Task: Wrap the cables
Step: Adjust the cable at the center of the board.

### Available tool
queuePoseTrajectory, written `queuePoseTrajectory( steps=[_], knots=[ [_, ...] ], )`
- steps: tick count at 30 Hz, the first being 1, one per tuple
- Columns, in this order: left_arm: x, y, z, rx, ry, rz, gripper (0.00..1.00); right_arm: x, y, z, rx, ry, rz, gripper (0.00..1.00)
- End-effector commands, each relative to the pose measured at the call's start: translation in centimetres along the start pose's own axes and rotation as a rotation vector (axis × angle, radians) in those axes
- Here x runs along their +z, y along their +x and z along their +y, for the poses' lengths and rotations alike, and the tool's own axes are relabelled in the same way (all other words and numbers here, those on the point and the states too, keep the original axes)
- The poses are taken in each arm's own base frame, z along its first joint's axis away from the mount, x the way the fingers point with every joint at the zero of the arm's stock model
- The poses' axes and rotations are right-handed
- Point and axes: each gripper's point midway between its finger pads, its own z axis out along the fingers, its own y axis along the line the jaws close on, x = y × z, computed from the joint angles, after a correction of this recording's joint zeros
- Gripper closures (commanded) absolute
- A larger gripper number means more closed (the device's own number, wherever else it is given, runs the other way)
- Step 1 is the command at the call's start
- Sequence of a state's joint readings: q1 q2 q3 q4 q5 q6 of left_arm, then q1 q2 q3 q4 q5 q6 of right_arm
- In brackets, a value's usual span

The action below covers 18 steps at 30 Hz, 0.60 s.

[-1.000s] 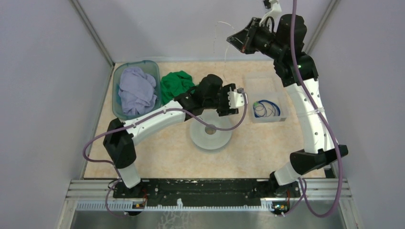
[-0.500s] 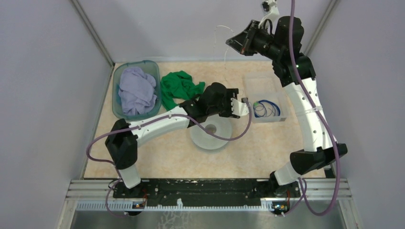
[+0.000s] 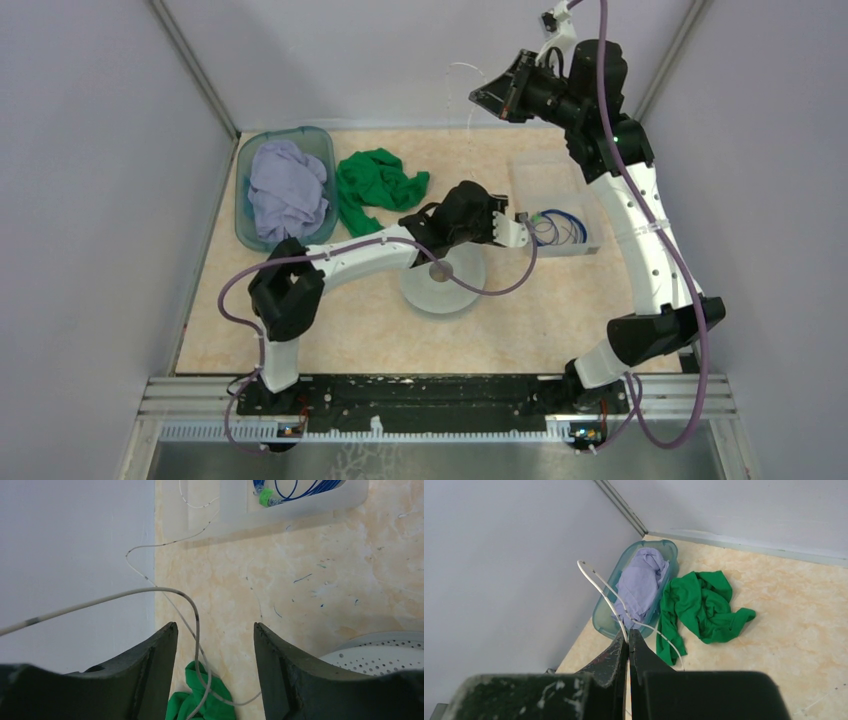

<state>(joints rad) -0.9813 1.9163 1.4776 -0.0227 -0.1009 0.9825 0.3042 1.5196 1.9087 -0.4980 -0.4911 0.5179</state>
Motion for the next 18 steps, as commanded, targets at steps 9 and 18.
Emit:
queuePoseTrajectory(
  steps=[9,18],
  knots=[
    [-1.2,-3.0,0.7,-0.088,0.054,-0.090,0.62,-1.8,-2.7,0.6,-0.080,0.007,-0.092,1.00],
    [-6.9,-6.9,0.2,-0.302,0.292,-0.265,0.99,-1.3,-2.4,-4.3,-0.179,0.168,-0.098,1.00]
  ],
)
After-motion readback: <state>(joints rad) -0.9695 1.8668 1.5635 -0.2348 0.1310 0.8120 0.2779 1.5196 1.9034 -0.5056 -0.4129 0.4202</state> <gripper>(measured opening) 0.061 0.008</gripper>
